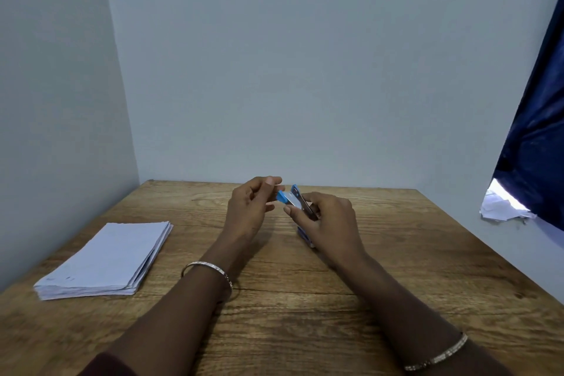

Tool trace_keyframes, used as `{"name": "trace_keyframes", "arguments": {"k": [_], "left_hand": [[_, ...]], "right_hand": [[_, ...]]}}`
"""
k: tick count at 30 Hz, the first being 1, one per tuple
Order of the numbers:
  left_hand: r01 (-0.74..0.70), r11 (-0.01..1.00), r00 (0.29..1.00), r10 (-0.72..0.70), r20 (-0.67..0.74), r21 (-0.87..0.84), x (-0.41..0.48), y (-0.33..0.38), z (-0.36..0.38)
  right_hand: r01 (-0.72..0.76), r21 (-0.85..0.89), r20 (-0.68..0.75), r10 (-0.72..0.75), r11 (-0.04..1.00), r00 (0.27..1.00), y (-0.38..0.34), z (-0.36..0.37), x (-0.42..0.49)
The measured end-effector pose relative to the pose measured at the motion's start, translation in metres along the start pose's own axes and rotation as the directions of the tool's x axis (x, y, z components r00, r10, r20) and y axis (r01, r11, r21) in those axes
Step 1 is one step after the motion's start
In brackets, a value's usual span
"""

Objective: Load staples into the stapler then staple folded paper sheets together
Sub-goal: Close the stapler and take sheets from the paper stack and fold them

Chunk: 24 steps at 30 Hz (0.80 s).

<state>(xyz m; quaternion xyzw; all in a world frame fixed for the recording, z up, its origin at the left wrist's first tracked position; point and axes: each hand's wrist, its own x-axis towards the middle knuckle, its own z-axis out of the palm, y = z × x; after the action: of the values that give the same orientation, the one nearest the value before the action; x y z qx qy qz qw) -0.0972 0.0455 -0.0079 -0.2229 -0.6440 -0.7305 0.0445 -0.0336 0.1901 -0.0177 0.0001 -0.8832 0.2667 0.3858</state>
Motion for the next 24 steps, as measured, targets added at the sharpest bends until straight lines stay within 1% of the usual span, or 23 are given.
{"name": "trace_keyframes", "arguments": {"k": [3,7,10,12,14,16,20,24], "left_hand": [[-0.066,0.977,0.989,0.091,-0.120,0.202,0.001,-0.006,-0.004],[-0.095,0.935,0.971,0.162,-0.175,0.342,-0.005,-0.006,-0.008],[-0.089,0.921,0.968,0.169,-0.184,0.380,-0.012,-0.004,-0.008],[-0.080,0.921,0.968,0.164,-0.193,0.381,-0.017,-0.002,-0.007],[-0.076,0.914,0.967,0.164,-0.194,0.398,-0.020,0.000,-0.007],[-0.071,0.903,0.968,0.164,-0.188,0.423,-0.023,0.003,-0.007],[-0.057,0.885,0.968,0.162,-0.191,0.461,-0.031,0.004,-0.011],[-0.063,0.862,0.967,0.177,-0.182,0.503,-0.039,0.006,-0.015]], "right_hand": [[-0.042,-0.050,0.020,0.043,0.998,0.999,-0.008,0.002,-0.006],[-0.075,-0.131,0.111,0.090,0.989,0.990,-0.022,0.009,-0.012],[-0.039,-0.266,0.186,0.090,0.963,0.978,-0.030,0.014,-0.018],[0.007,-0.363,0.210,0.074,0.932,0.975,-0.034,0.018,-0.022],[0.044,-0.424,0.216,0.054,0.905,0.975,-0.039,0.020,-0.025],[0.053,-0.453,0.215,0.052,0.890,0.975,-0.043,0.021,-0.027],[-0.006,-0.460,0.219,0.120,0.888,0.968,-0.047,0.021,-0.030],[0.014,-0.469,0.240,0.112,0.883,0.964,-0.049,0.018,-0.033]]}}
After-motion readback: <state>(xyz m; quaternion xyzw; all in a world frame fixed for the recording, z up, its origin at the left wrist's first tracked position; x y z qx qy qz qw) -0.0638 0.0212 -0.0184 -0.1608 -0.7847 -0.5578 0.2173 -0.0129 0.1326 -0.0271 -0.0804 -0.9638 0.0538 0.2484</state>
